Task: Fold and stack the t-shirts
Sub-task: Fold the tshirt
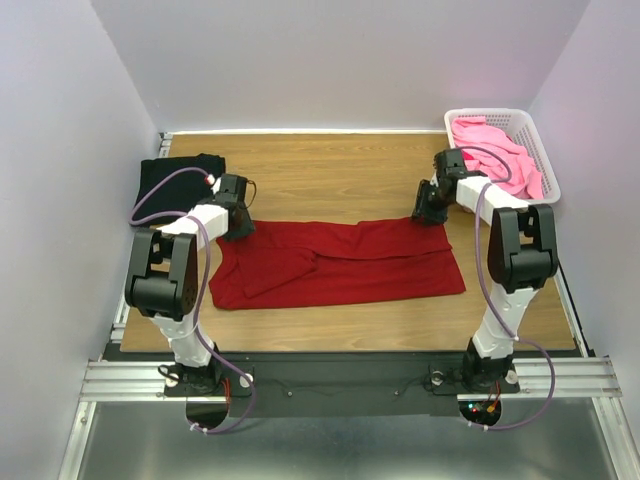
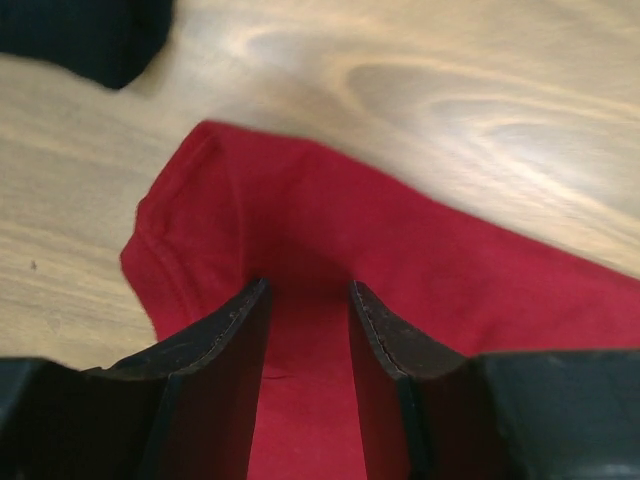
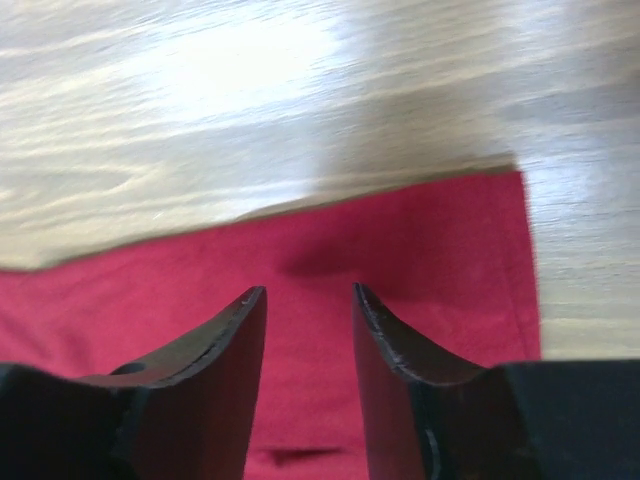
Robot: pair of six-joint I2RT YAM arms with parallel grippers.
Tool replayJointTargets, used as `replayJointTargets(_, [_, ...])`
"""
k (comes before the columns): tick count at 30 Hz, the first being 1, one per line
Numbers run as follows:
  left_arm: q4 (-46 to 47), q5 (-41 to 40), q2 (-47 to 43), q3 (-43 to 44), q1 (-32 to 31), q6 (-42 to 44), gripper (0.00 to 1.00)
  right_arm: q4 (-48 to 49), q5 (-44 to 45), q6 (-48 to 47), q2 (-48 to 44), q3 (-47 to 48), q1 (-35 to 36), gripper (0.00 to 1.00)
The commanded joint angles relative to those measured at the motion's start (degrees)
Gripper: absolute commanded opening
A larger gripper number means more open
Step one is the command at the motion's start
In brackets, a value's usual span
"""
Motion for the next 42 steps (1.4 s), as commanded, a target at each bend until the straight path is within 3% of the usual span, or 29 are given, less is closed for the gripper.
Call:
replayJointTargets(1, [2.22, -1.28, 0.36, -2.50, 2.65, -3.25, 0.47, 2.63, 6.96, 2.13, 0.18, -1.80, -0.84, 0.44])
replayJointTargets(7, [3.46, 1.53, 0.36, -4.96, 6.79, -4.22, 0.46, 4.65, 13.21, 7.05, -2.18, -7.51, -4.87, 0.44])
replayJointTargets(10, [3.55, 2.93, -0.25, -4.62, 6.97, -4.05, 0.46, 5.35, 12.59, 6.71, -3.16, -7.27, -6.55, 0.44])
replayJointTargets(15, [3.46, 5.75, -4.03, -1.02, 5.39, -2.82, 0.54, 5.44, 7.33, 3.29, -5.17, -4.28, -5.33, 0.46])
replayJointTargets(19, [0.30, 4.44, -8.25, 2.24, 1.53, -2.29, 0.69, 5.35, 4.25, -0.23, -7.90, -1.99, 0.63, 0.49])
replayJointTargets(24, [-4.44, 2.16, -15.45, 0.32, -2.17, -2.90, 0.78, 5.35, -0.14, -5.33, -10.28, 0.38, 8.46, 0.52])
replayJointTargets(32, [-9.28, 1.71, -26.61, -12.33, -2.79, -10.10, 0.77, 5.44, -7.35, -13.41, -3.09, 9.77, 25.76, 0.52])
replayJointTargets(37, [-11.48, -3.01, -31.10, -13.93, -2.70, -11.61, 0.76, 5.97, -8.68, -14.20, 2.46, 14.79, 34.20, 0.48])
replayJointTargets(42, [-11.67, -7.60, -34.87, -13.57, -2.44, -9.68, 0.75, 6.15, -4.21, -14.83, 8.68, 21.19, 40.90, 0.47])
